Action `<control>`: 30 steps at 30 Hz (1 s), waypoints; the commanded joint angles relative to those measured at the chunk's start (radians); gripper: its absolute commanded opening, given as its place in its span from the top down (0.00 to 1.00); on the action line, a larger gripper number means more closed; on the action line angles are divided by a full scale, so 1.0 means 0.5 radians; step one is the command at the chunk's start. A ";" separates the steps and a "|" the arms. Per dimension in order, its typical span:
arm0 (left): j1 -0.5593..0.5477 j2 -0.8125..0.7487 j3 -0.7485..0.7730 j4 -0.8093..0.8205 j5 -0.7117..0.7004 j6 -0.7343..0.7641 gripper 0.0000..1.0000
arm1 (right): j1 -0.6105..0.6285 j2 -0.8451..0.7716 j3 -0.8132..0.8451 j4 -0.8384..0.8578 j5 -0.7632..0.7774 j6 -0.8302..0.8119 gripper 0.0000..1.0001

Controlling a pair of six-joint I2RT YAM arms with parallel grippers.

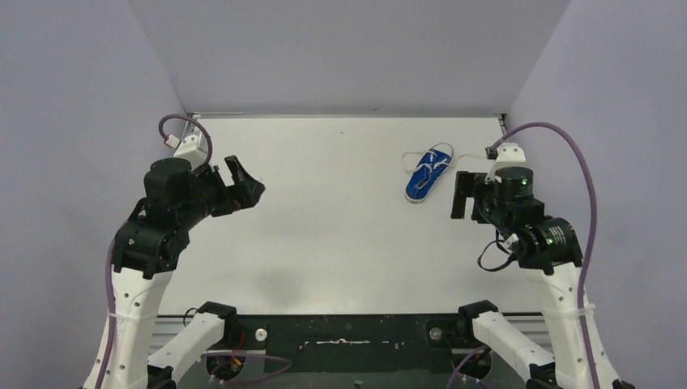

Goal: Tie the shoes

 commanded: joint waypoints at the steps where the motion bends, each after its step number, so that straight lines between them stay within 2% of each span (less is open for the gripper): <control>1: 0.146 0.049 -0.024 0.235 -0.024 0.056 0.08 | -0.045 0.181 -0.107 0.340 0.241 0.057 0.00; 8: 0.344 0.140 -0.075 0.371 0.066 0.114 0.05 | -0.106 0.603 -0.064 0.475 0.322 0.121 0.00; 12: 0.377 0.220 -0.079 0.472 0.145 0.138 0.05 | -0.218 0.872 0.044 0.573 0.166 0.164 0.00; 21: 0.165 0.526 -0.087 0.729 0.323 0.171 0.04 | -0.582 1.686 0.511 0.850 -0.305 0.475 0.00; 30: -0.088 0.622 -0.251 0.850 0.452 0.096 0.05 | -0.772 2.499 1.017 1.072 -0.720 0.868 0.05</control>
